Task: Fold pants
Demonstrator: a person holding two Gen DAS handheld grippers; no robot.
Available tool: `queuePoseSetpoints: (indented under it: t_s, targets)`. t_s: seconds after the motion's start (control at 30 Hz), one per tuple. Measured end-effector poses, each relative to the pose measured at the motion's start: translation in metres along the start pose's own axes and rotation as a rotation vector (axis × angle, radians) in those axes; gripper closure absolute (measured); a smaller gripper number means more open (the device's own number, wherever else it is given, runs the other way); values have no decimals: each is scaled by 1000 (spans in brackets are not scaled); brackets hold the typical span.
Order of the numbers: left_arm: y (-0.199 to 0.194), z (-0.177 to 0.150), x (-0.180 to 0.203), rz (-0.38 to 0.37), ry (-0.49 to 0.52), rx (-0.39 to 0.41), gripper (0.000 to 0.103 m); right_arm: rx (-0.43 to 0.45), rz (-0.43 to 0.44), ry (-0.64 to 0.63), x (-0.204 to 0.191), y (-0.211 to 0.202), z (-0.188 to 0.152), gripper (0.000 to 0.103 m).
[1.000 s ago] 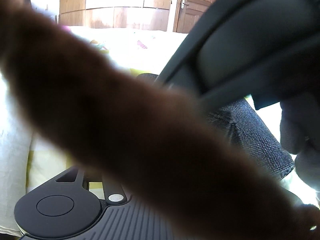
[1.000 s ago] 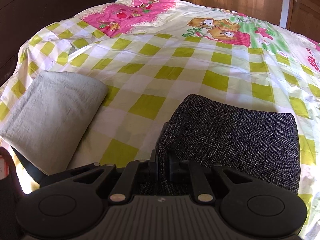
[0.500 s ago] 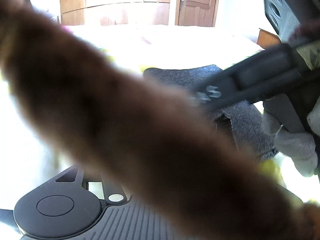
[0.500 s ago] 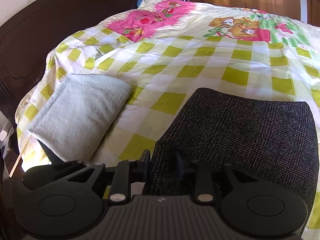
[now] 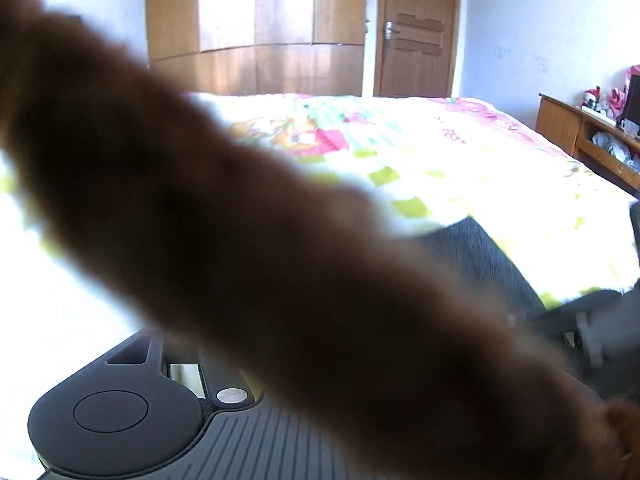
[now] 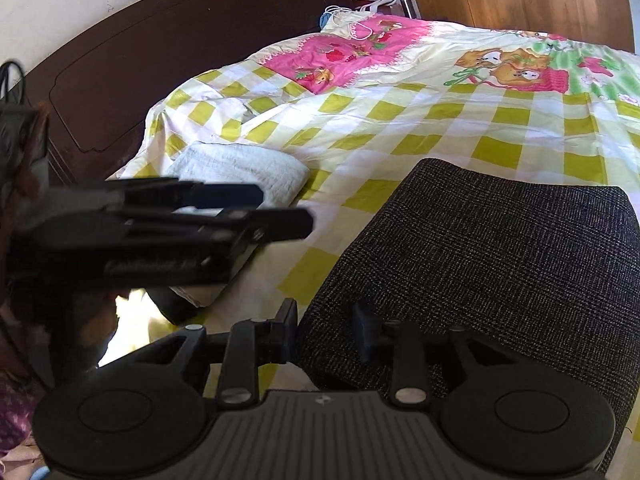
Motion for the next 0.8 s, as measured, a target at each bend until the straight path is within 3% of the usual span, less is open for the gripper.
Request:
queuePoseSetpoints:
  t_s: [0.1, 0.27, 0.33, 0.47, 0.8]
  targets:
    - [36, 17, 8, -34, 15, -26, 45, 10, -17, -57, -6, 5, -7, 57]
    - [94, 18, 8, -29, 25, -103, 48, 18, -49, -166, -15, 13, -15, 56]
    - [106, 17, 9, -61, 8, -132, 57, 27, -47, -169, -14, 12, -14, 56]
    - [108, 10, 16, -96, 18, -165, 76, 29, -54, -176, -15, 11, -16, 56]
    - [86, 10, 3, -90, -17, -154, 82, 71, -194, -442, -51, 0, -36, 69]
Point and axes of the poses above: each gripper's, at about its wrist camera, not at the fingertips, and y roughly the way its jaws point, x to its right, z to its top, the point moved 9 cm from there along y, roughly the way its jaws point, and after that the axes turned 5 degrees about -z, right-handed, at the moved point
